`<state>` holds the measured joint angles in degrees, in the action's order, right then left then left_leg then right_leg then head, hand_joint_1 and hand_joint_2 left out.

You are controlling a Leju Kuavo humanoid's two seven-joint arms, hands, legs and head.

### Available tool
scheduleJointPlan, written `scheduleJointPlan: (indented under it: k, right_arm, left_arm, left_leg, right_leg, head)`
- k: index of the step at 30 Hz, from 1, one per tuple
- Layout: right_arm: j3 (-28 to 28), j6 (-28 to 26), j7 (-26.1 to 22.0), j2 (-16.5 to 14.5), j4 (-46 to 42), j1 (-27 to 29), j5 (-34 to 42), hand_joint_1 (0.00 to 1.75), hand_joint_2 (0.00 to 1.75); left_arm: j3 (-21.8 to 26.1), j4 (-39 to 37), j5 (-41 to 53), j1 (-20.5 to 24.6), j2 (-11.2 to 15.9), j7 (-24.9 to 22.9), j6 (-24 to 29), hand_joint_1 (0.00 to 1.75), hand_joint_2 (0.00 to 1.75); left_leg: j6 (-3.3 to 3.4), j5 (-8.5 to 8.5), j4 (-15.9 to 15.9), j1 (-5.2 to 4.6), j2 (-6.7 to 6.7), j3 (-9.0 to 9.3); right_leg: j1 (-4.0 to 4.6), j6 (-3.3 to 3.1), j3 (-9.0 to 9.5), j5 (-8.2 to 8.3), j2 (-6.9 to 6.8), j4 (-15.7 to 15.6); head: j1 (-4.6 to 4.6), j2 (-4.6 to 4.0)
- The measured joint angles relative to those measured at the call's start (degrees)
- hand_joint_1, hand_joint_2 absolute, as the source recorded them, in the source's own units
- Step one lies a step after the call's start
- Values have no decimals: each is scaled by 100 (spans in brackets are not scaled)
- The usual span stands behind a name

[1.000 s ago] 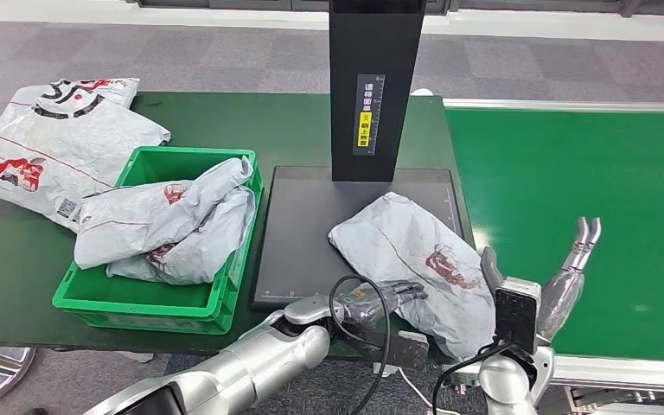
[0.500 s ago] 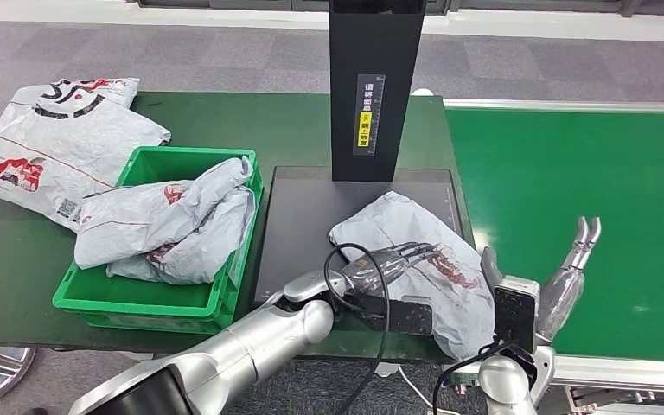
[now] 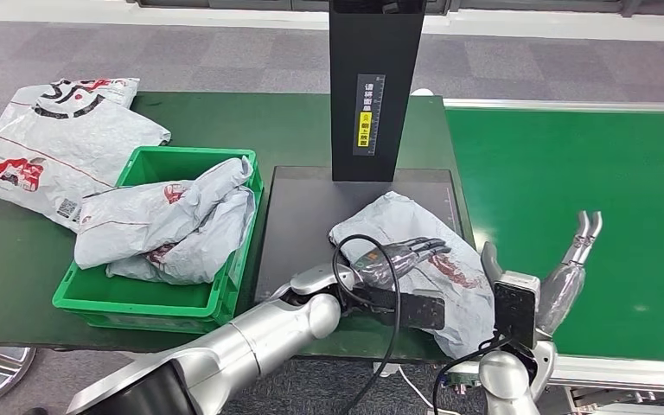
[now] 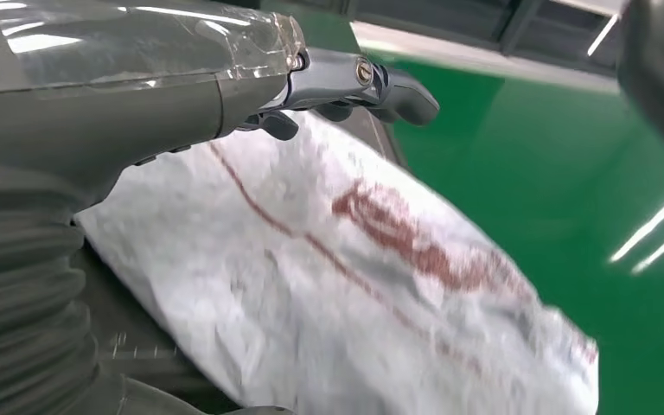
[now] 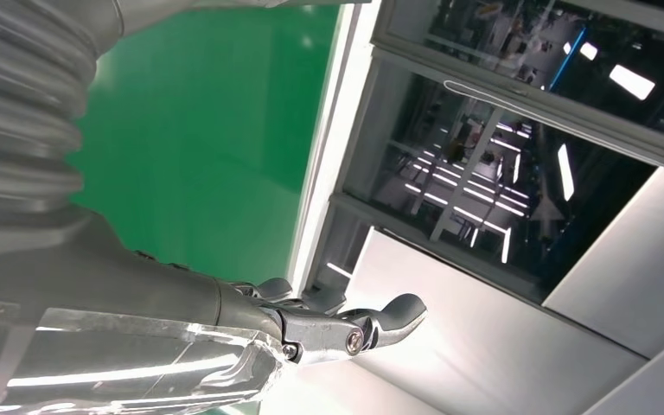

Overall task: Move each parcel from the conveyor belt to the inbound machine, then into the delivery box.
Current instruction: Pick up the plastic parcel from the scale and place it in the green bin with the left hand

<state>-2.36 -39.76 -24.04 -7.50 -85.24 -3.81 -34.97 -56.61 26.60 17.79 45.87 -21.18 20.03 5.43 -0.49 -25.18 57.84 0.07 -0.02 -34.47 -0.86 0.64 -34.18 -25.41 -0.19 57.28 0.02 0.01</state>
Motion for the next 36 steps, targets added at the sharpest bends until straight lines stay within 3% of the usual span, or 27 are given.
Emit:
scheduleJointPlan:
  k: [8,13,15,17,19,36]
  right_arm:
    - [0,10,6,-4,-67,25,-92,0,175]
    - [-5,112,1,-5,-135,64,-110,0,175]
    - [-31,138,-4,-6,-139,67,-110,0,175]
    - [-67,156,-6,-7,-140,66,-102,0,175]
    - [-87,161,-7,-5,-152,70,-69,0,175]
    - [-94,260,-15,-4,-649,287,78,0,175]
  left_arm:
    - [-547,-143,-61,-72,0,-160,9,0,175]
    - [-610,-291,-177,-122,0,-115,52,0,175]
    - [-610,-382,-212,-162,0,-56,70,27,175]
    - [-610,-474,-230,-225,0,-7,74,113,175]
    - [-610,-553,-232,-303,0,17,69,174,175]
    - [-609,-894,-159,-509,2,205,58,175,175]
  left_leg:
    - [0,0,0,0,0,0]
    - [0,0,0,0,0,0]
    - [0,0,0,0,0,0]
    - [0,0,0,0,0,0]
    - [0,0,0,0,0,0]
    - [1,-1,0,0,0,4]
  right_leg:
    - [0,0,0,0,0,0]
    - [0,0,0,0,0,0]
    - [0,0,1,0,0,0]
    - [0,0,1,0,0,0]
    - [0,0,1,0,0,0]
    - [0,1,5,-1,-1,-1]
  head:
    - [0,0]
    - [0,0]
    - [0,-1]
    - [0,0]
    - [0,0]
    - [0,0]
